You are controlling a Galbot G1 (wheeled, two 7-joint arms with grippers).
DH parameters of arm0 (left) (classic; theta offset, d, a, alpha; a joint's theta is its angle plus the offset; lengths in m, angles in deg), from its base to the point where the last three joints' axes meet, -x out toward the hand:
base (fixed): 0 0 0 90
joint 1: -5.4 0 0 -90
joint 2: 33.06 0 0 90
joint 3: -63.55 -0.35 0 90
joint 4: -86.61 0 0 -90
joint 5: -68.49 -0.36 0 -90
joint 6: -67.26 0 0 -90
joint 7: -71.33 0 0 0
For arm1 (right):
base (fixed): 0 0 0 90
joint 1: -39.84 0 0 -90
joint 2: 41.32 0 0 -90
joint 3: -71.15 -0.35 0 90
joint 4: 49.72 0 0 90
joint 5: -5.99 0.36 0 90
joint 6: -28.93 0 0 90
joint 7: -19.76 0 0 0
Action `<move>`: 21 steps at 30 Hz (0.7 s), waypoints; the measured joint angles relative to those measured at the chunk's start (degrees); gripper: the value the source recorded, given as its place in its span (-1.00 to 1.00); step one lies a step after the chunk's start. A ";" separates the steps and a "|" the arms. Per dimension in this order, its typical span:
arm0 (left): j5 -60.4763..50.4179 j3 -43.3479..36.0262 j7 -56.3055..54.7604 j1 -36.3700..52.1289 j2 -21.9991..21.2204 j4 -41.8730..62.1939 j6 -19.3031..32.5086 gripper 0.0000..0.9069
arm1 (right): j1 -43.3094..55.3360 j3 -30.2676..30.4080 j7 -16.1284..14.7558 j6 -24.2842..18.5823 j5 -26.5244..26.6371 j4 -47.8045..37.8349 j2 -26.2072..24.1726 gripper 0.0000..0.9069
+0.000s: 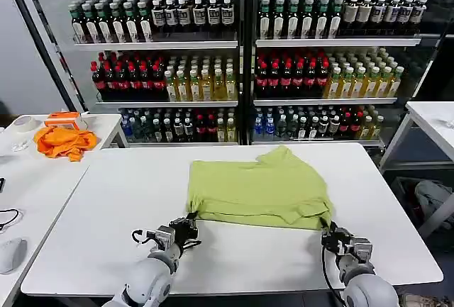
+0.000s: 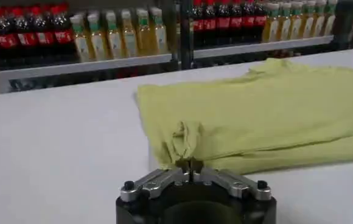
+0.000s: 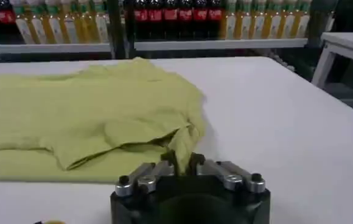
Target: Fold and organize the clothes.
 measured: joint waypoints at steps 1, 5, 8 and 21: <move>0.02 0.15 0.18 -0.12 0.13 -0.01 -0.12 -0.96 | -0.31 -0.04 -0.02 -0.02 -0.02 0.25 0.01 -1.00; -0.18 0.66 0.82 -0.81 0.65 -0.56 -0.81 -0.96 | -1.75 -0.06 -0.04 0.03 -0.17 1.55 0.10 -1.00; -0.44 1.07 0.93 -1.68 0.87 -1.48 -1.52 -0.96 | -3.14 -0.05 -0.06 0.11 -0.39 2.91 -0.22 -1.00; -2.93 3.17 0.56 -11.58 0.83 -10.88 -3.29 -0.96 | -10.93 -1.92 -0.34 0.67 0.28 9.52 -3.22 -1.00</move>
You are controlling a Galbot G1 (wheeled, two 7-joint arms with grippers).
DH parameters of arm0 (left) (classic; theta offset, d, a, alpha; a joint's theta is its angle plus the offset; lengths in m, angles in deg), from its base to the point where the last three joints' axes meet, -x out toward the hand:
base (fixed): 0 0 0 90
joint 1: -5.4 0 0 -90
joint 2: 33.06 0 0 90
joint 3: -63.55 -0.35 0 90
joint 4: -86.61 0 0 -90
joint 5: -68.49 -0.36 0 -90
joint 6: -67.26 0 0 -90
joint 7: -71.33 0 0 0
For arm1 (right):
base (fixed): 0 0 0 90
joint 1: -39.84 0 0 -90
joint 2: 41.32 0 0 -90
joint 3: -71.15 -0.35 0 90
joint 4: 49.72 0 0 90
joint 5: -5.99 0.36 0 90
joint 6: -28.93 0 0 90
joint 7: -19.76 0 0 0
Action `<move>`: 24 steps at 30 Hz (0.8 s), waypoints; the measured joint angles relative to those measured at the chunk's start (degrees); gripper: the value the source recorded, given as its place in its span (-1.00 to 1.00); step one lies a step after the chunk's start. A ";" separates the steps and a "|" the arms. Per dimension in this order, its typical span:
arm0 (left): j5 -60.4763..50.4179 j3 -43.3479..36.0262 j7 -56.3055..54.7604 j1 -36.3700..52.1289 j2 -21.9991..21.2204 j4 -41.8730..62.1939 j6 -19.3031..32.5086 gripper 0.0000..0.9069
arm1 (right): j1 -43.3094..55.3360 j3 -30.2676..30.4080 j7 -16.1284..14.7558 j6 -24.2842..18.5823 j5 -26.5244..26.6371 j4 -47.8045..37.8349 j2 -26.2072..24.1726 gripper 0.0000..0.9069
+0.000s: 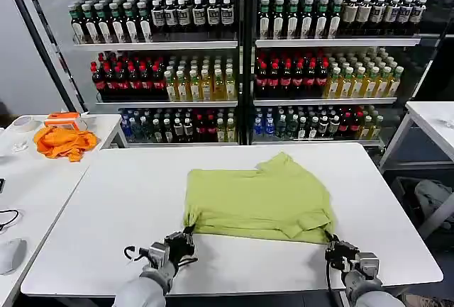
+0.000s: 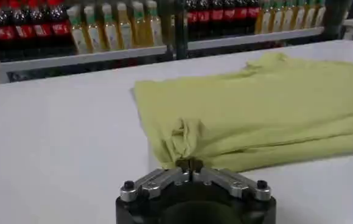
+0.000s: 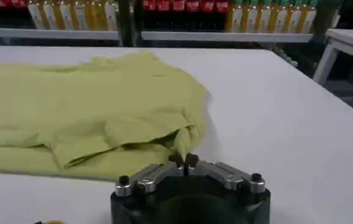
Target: Fold and organize the clothes.
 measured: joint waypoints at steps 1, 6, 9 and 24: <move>-0.28 0.23 0.09 -1.02 0.02 -0.97 -0.03 -0.96 | -0.74 -0.06 -0.02 0.00 0.08 0.57 -0.35 -1.00; -1.71 1.30 0.37 -6.27 -0.57 -5.48 -0.07 -0.96 | -4.17 -0.45 0.04 0.35 0.20 3.13 -1.51 -1.00; -2.65 2.18 0.32 -9.23 -0.51 -7.91 0.51 -0.96 | -5.78 -0.55 0.00 0.61 0.06 4.30 -1.80 -0.60; -4.85 6.14 0.38 -16.68 0.79 -14.41 1.25 1.00 | -7.06 -2.42 -0.23 1.23 -1.84 7.04 -4.16 1.00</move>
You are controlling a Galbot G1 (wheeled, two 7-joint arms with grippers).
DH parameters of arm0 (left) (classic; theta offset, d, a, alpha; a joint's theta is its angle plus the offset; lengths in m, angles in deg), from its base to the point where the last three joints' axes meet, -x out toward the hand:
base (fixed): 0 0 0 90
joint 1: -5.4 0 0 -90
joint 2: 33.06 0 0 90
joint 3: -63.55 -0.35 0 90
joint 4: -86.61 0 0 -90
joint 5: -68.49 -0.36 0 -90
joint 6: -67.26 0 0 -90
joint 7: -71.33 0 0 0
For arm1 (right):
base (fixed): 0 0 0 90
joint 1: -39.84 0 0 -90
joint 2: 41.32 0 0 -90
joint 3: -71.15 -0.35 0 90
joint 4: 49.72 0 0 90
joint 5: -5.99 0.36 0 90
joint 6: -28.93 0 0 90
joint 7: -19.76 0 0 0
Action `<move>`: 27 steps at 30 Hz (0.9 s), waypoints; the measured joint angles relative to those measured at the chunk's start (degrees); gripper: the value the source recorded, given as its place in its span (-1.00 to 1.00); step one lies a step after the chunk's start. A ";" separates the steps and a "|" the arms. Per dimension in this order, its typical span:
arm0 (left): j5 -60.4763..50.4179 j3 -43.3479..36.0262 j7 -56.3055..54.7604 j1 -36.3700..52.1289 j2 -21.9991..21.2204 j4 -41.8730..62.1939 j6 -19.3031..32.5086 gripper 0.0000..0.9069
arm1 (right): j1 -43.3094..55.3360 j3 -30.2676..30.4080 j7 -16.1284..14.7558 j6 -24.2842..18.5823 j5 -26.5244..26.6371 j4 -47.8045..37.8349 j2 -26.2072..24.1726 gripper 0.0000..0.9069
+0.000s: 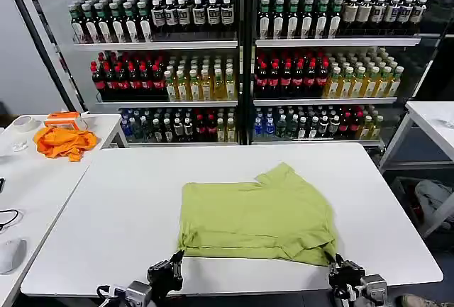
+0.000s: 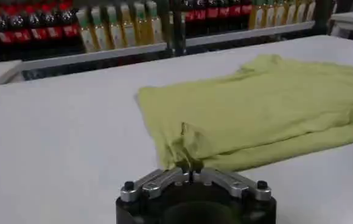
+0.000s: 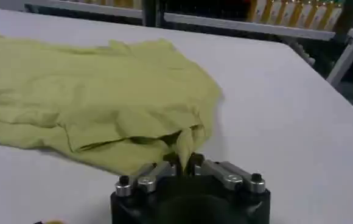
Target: Fold and organize the clothes.
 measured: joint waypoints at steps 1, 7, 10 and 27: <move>-0.05 0.13 -0.07 -0.11 0.03 -0.33 -0.01 1.00 | 0.00 -0.28 0.10 -0.17 0.02 0.19 -0.11 1.00; 0.42 1.02 -1.12 0.15 0.28 -1.59 0.02 1.00 | 1.66 -1.39 1.41 -1.60 1.64 0.67 -1.11 1.00; 1.42 1.17 -1.72 1.44 0.86 -1.40 0.21 1.00 | 3.95 -1.08 2.01 -1.64 2.92 -0.09 -1.38 1.00; 11.06 -4.03 -4.35 19.80 2.96 11.41 -1.73 1.00 | 32.15 13.13 4.99 1.87 13.14 -17.00 -2.78 1.00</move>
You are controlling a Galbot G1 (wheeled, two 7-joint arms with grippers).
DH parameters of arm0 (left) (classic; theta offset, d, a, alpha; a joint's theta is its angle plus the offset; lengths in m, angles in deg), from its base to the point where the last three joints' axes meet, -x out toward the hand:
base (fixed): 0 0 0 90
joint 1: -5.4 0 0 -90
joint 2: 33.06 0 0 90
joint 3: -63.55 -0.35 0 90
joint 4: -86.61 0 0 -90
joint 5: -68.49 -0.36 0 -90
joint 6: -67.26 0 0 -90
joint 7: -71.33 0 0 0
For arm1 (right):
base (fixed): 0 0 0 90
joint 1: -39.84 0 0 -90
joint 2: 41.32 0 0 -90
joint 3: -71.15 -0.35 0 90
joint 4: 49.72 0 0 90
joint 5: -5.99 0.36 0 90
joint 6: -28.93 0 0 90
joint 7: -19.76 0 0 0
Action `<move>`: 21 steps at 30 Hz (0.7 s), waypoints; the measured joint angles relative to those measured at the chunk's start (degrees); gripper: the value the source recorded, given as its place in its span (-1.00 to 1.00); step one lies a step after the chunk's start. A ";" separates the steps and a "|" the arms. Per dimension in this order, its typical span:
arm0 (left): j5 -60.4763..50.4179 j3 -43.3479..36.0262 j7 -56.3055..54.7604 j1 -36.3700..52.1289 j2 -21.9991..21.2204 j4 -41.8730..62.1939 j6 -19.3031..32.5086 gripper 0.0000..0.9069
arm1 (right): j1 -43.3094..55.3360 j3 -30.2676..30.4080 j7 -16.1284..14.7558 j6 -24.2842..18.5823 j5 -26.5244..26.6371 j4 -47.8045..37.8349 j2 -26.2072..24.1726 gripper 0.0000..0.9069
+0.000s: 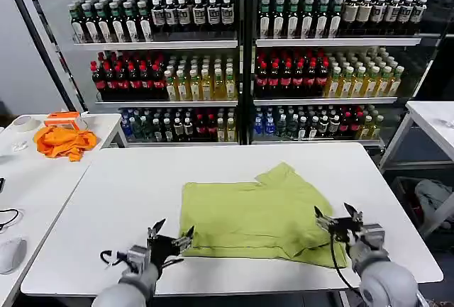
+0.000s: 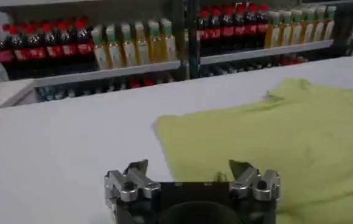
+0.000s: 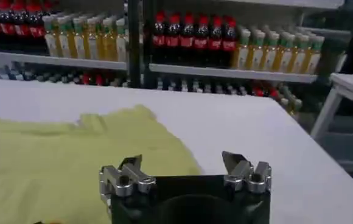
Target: Fold and organize the clothes.
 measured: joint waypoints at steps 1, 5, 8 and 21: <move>0.70 -0.51 -0.16 1.46 -0.02 1.00 -0.16 1.00 | 1.70 1.05 0.04 0.14 0.51 -1.19 0.10 1.00; 3.18 -2.52 -0.63 7.33 -0.18 5.24 -0.71 1.00 | 8.70 5.37 0.21 0.51 2.34 -6.49 0.80 1.00; 4.70 -4.20 -1.05 11.82 -0.55 8.74 -0.99 1.00 | 13.15 8.32 0.20 0.67 3.48 -10.24 1.57 1.00; 7.97 -9.60 -2.02 25.14 -3.38 22.30 -1.44 1.00 | 26.94 16.63 0.64 1.18 5.84 -23.89 5.74 1.00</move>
